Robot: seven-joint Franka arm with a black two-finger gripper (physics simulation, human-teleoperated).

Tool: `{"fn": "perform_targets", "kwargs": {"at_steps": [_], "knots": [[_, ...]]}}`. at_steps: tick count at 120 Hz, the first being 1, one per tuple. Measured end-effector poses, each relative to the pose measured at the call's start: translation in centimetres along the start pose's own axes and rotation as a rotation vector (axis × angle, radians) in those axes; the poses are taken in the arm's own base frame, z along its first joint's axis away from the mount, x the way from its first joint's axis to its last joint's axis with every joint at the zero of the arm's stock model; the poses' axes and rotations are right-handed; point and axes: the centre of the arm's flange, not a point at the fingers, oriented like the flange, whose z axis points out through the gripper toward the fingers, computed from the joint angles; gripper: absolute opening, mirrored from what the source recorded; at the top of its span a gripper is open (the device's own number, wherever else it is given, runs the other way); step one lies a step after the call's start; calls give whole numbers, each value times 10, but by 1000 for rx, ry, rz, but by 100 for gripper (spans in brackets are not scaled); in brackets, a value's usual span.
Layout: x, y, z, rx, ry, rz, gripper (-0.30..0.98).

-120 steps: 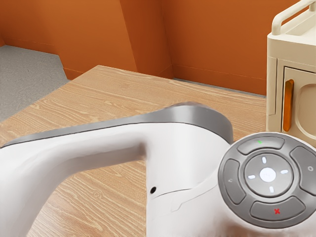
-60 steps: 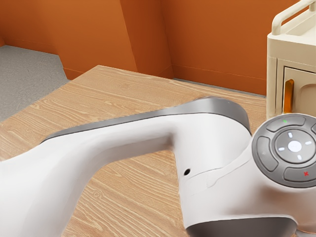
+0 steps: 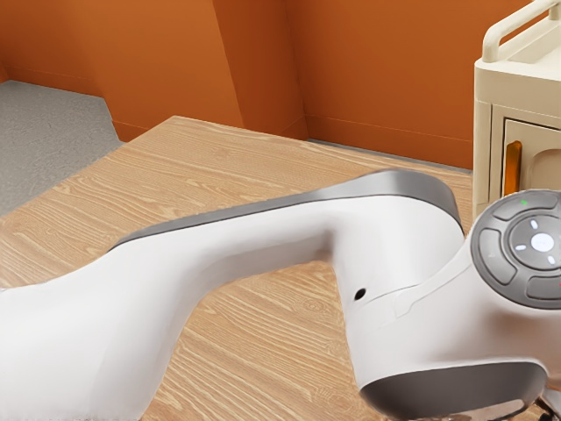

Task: Pull the drawer handle with one arm to open the drawer

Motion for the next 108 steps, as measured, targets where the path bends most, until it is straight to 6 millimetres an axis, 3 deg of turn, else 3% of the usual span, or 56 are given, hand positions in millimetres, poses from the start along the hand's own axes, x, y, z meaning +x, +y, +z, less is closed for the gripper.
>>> {"fn": "perform_targets", "kwargs": {"at_steps": [30, 40, 45, 59, 108], "knots": [[3, -3, 24, -17, -8, 11, 69], [4, -2, 30, -23, -10, 16, 74], [4, -1, 31, -25, -9, 18, 77], [4, -1, 33, -30, -7, 19, 69], [1, 10, 31, -56, -13, 29, 69]]}}
